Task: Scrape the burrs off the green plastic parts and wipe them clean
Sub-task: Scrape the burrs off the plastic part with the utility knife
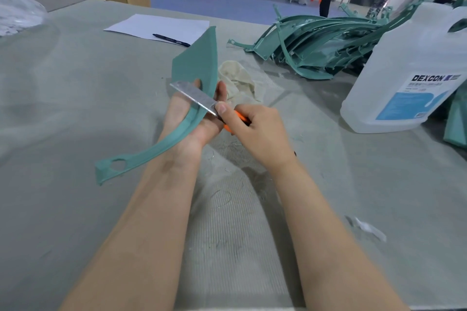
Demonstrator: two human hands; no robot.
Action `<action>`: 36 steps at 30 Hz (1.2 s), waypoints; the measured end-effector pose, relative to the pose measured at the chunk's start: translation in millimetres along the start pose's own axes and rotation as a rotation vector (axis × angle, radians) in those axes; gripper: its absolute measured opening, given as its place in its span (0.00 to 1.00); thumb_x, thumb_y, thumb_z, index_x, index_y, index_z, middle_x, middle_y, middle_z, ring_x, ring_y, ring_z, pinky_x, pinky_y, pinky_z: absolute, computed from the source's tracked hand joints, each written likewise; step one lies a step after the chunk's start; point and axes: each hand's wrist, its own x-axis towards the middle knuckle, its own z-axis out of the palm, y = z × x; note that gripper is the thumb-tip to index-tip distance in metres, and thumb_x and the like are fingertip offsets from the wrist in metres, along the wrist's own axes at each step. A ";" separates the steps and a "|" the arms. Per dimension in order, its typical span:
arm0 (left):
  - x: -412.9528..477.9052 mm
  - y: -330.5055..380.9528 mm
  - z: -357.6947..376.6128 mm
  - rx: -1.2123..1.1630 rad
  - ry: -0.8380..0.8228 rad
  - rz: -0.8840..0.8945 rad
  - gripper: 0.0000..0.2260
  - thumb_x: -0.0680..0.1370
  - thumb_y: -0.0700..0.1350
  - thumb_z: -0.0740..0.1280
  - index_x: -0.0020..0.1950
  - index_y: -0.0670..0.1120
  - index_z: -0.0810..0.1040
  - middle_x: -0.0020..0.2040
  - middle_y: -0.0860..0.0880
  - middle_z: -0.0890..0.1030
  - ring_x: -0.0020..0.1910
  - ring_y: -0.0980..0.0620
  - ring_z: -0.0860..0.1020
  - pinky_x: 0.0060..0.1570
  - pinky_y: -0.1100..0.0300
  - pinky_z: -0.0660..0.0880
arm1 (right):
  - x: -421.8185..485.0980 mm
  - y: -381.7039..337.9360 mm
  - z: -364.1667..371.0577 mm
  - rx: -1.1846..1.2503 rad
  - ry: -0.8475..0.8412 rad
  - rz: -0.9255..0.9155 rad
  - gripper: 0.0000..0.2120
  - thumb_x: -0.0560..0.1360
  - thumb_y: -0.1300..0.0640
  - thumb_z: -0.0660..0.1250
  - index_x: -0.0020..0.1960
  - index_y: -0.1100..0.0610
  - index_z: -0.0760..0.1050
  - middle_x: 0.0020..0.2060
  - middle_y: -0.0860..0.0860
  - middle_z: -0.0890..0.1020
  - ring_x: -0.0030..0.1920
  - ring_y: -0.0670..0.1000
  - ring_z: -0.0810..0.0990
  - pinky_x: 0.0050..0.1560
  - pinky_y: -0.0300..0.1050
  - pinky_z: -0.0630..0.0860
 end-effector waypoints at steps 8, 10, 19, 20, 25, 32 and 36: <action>5.6 7.9 -4.9 -0.017 0.010 0.098 0.11 0.81 0.45 0.59 0.42 0.42 0.73 0.31 0.49 0.80 0.36 0.53 0.79 0.39 0.62 0.68 | -2.6 -7.3 8.6 -0.011 -0.098 -0.031 0.26 0.78 0.42 0.63 0.34 0.62 0.77 0.27 0.56 0.77 0.30 0.53 0.72 0.34 0.49 0.69; 8.5 10.4 -4.5 -0.027 0.049 0.132 0.09 0.81 0.45 0.60 0.43 0.43 0.73 0.35 0.50 0.79 0.35 0.53 0.79 0.36 0.61 0.68 | -3.5 -9.0 9.8 -0.009 -0.114 -0.035 0.25 0.78 0.42 0.63 0.33 0.61 0.76 0.26 0.55 0.75 0.29 0.50 0.70 0.33 0.46 0.66; 6.1 13.1 1.1 -0.092 0.066 0.222 0.10 0.81 0.45 0.60 0.42 0.43 0.73 0.28 0.49 0.79 0.34 0.52 0.79 0.36 0.62 0.68 | -3.9 -12.9 11.2 -0.011 -0.140 -0.055 0.28 0.78 0.42 0.63 0.34 0.65 0.76 0.29 0.60 0.78 0.33 0.57 0.74 0.37 0.53 0.72; 6.1 13.2 2.1 -0.102 0.070 0.228 0.10 0.81 0.46 0.60 0.42 0.43 0.73 0.28 0.48 0.79 0.34 0.52 0.79 0.37 0.62 0.68 | -3.8 -14.0 10.9 -0.005 -0.144 -0.057 0.27 0.78 0.42 0.63 0.34 0.66 0.75 0.29 0.60 0.78 0.33 0.58 0.74 0.37 0.53 0.72; 5.0 19.3 -3.9 -0.130 0.030 0.229 0.10 0.82 0.46 0.59 0.43 0.43 0.74 0.31 0.49 0.79 0.36 0.53 0.78 0.38 0.62 0.67 | -11.5 -21.4 11.9 -0.001 -0.253 -0.078 0.27 0.78 0.42 0.63 0.32 0.63 0.74 0.28 0.57 0.78 0.31 0.55 0.73 0.35 0.51 0.70; 1.5 16.1 -7.2 -0.061 0.089 0.249 0.10 0.82 0.46 0.58 0.45 0.45 0.75 0.38 0.53 0.79 0.39 0.55 0.79 0.41 0.62 0.69 | -15.9 -31.9 6.6 0.156 -0.346 -0.097 0.25 0.79 0.45 0.62 0.29 0.60 0.71 0.25 0.57 0.70 0.26 0.44 0.65 0.30 0.42 0.63; -5.9 1.9 2.8 0.069 0.067 0.261 0.13 0.83 0.45 0.56 0.43 0.45 0.75 0.31 0.52 0.79 0.31 0.55 0.79 0.31 0.67 0.74 | -7.8 -27.0 -8.9 0.241 -0.056 0.166 0.28 0.79 0.38 0.57 0.32 0.59 0.73 0.25 0.51 0.73 0.27 0.46 0.71 0.33 0.48 0.72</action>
